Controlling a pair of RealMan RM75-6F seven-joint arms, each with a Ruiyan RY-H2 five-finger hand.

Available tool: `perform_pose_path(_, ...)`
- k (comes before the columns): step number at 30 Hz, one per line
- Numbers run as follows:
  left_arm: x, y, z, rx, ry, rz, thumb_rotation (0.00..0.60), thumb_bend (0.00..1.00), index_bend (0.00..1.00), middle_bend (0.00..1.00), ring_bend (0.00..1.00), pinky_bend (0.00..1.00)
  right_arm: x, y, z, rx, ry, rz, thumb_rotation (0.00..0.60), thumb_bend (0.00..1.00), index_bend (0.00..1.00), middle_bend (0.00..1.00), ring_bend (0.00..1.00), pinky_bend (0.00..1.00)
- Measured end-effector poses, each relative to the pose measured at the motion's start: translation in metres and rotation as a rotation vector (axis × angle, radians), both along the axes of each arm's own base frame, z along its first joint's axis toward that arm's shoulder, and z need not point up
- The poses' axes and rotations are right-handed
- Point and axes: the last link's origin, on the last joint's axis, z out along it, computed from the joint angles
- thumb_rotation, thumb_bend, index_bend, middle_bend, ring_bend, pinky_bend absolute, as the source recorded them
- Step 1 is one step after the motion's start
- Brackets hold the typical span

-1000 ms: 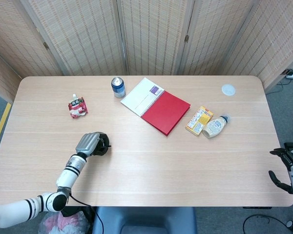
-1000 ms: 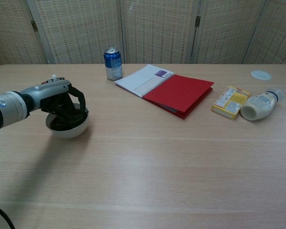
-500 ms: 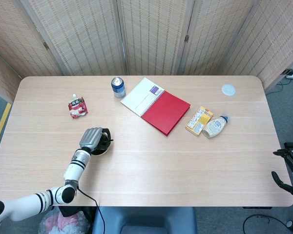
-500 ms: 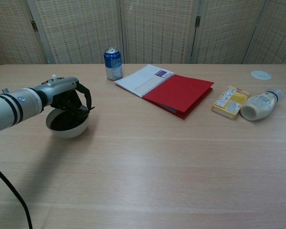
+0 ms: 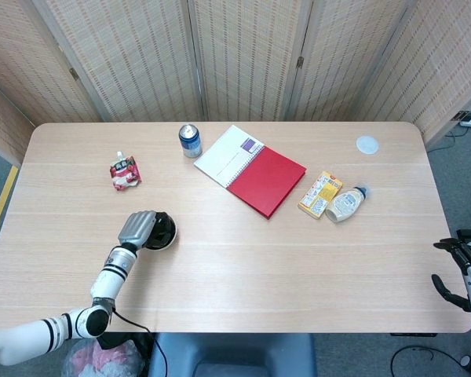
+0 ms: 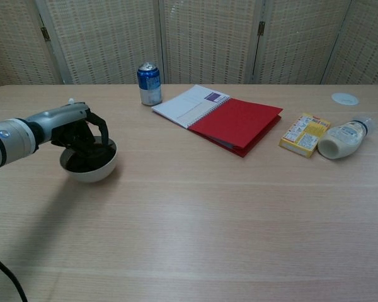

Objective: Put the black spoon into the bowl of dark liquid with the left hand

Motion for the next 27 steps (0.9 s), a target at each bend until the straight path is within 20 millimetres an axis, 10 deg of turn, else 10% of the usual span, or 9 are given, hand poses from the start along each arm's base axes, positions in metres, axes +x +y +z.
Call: perform_pose_path(27, 0.006, 0.016, -0.005, 0.051, 0.014, 0.028, 0.6, 0.49, 0.62, 0.96, 0.88, 1.0, -0.002, 0.002, 0.005, -0.012, -0.003, -0.01, 0.6, 0.23, 0.3, 0.27, 0.35, 0.35)
